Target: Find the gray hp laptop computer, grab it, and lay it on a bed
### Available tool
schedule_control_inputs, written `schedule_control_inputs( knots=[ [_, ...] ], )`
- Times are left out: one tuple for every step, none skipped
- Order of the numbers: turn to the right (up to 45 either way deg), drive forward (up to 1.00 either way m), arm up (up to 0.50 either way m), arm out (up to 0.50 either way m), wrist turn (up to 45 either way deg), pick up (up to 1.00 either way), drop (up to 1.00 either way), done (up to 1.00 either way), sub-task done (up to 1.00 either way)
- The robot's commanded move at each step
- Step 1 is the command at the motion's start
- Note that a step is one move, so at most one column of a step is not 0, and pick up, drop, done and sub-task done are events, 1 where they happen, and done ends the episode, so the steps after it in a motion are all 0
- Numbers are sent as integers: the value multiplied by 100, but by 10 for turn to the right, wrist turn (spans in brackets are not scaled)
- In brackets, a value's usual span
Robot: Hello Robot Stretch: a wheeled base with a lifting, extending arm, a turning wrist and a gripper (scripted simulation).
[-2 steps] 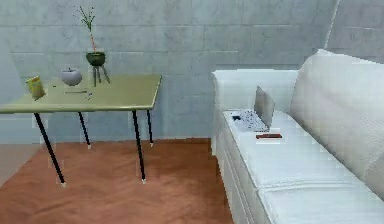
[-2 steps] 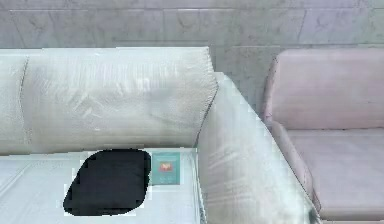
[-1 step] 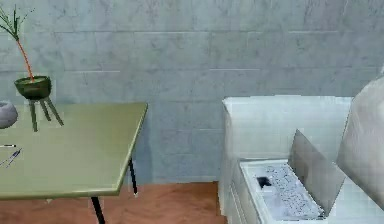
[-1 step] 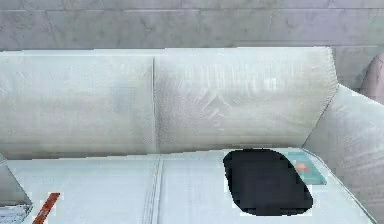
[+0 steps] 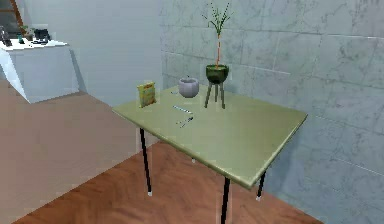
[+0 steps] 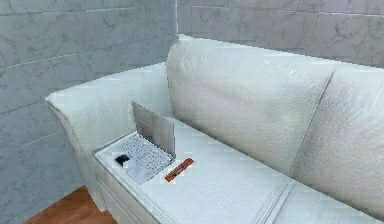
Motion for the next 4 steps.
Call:
schedule_control_inputs(
  knots=[
    [-120, 0, 0, 0, 0, 0, 0, 0, 0],
    [0, 0, 50, 0, 0, 0, 0, 0, 0],
    [0, 0, 20, 0, 0, 0, 0, 0, 0],
    [0, 0, 0, 42, 0, 0, 0, 0, 0]
  ],
)
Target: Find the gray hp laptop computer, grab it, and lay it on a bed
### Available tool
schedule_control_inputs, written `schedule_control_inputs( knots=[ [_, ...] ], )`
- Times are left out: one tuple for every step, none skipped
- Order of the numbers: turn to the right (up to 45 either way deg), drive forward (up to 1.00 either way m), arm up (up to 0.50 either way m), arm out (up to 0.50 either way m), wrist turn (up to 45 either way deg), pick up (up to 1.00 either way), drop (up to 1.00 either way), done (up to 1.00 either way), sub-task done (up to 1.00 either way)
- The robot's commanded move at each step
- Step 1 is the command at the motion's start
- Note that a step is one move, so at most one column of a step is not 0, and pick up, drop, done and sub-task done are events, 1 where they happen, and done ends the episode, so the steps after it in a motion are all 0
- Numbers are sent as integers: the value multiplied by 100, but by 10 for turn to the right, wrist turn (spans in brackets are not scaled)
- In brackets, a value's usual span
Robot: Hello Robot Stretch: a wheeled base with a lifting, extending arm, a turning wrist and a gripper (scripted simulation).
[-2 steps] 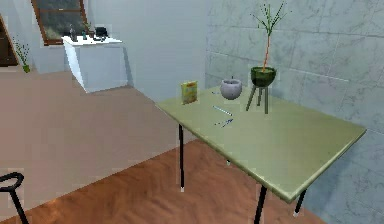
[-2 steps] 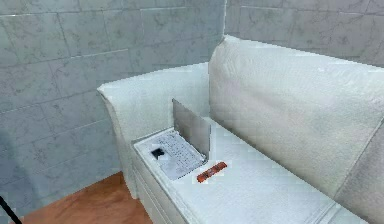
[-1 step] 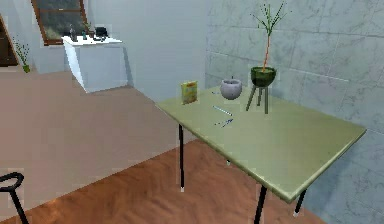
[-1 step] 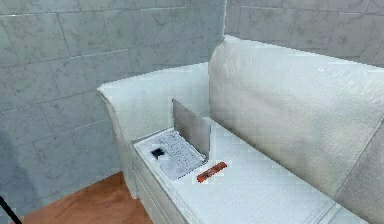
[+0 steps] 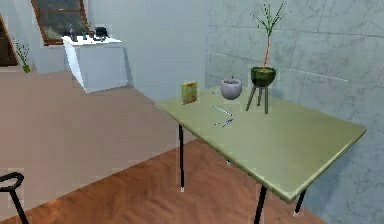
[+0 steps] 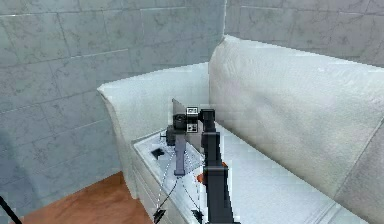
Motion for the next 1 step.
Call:
schedule_control_inputs(
  knots=[
    [0, 0, 0, 0, 450, 0, 0, 0, 0]
  ],
)
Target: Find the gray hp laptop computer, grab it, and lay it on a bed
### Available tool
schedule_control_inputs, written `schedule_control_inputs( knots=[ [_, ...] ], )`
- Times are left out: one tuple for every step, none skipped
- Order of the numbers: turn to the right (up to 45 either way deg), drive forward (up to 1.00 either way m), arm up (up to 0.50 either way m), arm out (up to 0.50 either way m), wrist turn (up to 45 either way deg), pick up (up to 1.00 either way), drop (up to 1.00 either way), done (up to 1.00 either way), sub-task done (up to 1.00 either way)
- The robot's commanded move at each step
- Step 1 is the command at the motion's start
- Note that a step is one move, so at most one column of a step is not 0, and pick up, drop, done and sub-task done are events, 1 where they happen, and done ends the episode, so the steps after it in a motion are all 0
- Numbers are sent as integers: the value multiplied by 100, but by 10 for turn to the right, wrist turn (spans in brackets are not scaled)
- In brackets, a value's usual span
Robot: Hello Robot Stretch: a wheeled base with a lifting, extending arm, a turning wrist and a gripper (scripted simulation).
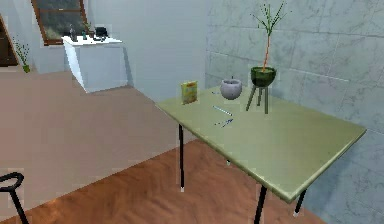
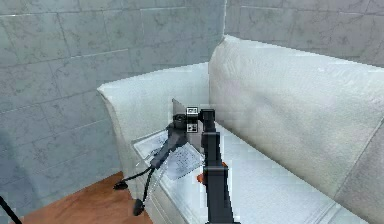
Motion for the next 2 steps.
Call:
schedule_control_inputs(
  knots=[
    [0, 0, 0, 0, 450, 0, 0, 0, 0],
    [0, 0, 0, 0, 450, 0, 0, 0, 0]
  ],
)
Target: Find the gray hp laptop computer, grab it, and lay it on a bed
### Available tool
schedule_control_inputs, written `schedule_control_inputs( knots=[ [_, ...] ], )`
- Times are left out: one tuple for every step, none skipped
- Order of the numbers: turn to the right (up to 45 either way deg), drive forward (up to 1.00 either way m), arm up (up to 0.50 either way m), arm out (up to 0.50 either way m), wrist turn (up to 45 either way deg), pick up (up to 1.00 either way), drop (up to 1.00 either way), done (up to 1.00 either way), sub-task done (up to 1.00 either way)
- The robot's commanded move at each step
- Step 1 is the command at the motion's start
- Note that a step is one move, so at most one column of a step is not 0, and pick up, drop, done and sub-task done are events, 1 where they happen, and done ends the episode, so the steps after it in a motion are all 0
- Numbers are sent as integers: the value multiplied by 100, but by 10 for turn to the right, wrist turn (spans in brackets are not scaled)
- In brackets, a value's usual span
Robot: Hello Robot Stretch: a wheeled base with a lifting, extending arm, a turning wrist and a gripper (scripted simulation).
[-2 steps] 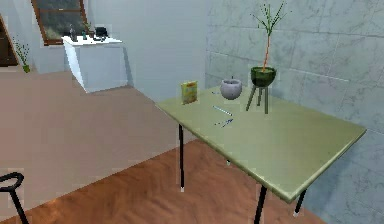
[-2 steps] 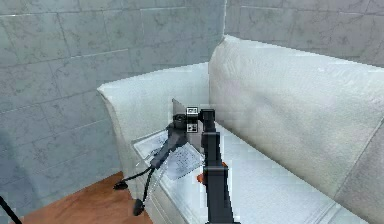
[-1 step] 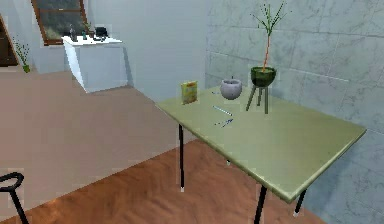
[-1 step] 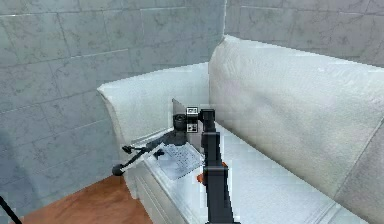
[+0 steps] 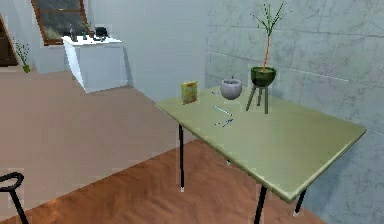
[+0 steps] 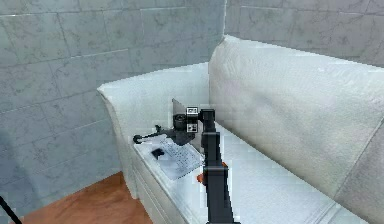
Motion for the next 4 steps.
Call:
schedule_control_inputs(
  knots=[
    [0, 0, 0, 0, 210, 0, 0, 0, 0],
    [0, 0, -30, 0, 0, 0, 0, 0, 0],
    [0, 0, 0, 0, 0, 100, 0, 0, 0],
    [0, 0, 10, 0, 0, 0, 0, 0, 0]
  ],
)
